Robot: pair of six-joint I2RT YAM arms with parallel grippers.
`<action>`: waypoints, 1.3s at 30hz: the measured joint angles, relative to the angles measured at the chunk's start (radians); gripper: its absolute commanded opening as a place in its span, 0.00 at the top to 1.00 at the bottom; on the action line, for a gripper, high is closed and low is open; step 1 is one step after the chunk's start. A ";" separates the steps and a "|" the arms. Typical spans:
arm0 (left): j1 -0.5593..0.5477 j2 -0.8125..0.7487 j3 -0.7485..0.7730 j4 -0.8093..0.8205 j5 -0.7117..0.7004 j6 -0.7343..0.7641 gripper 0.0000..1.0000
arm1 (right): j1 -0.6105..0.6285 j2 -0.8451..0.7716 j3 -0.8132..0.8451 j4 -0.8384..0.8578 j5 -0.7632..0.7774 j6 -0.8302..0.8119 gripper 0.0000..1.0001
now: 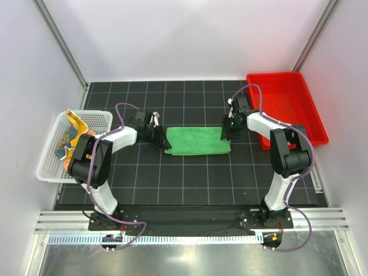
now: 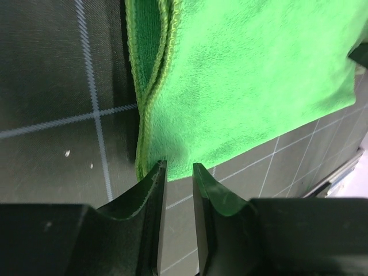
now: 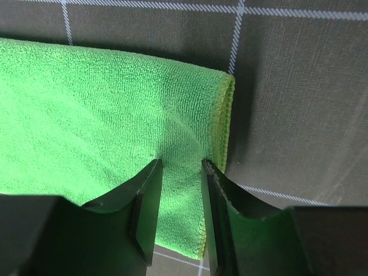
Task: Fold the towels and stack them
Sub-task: Neatly place the folded towel into the bin
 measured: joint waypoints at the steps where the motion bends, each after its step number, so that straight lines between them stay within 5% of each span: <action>1: -0.002 -0.014 0.006 -0.014 -0.016 -0.006 0.71 | 0.001 0.000 0.008 -0.012 0.004 -0.008 0.60; 9: -0.010 -0.169 0.116 -0.094 -0.105 -0.015 0.64 | -0.011 -0.039 0.040 -0.114 0.025 -0.034 0.38; 15: -0.010 -0.104 0.167 -0.031 -0.069 -0.037 0.67 | -0.052 -0.066 0.023 -0.104 -0.016 -0.013 0.32; 26: -0.013 0.022 0.134 -0.024 -0.064 -0.065 0.68 | -0.064 -0.056 -0.095 0.026 -0.131 0.011 0.36; 39: -0.013 0.029 0.084 -0.023 -0.097 -0.082 0.68 | -0.057 -0.057 -0.134 0.103 -0.155 0.016 0.59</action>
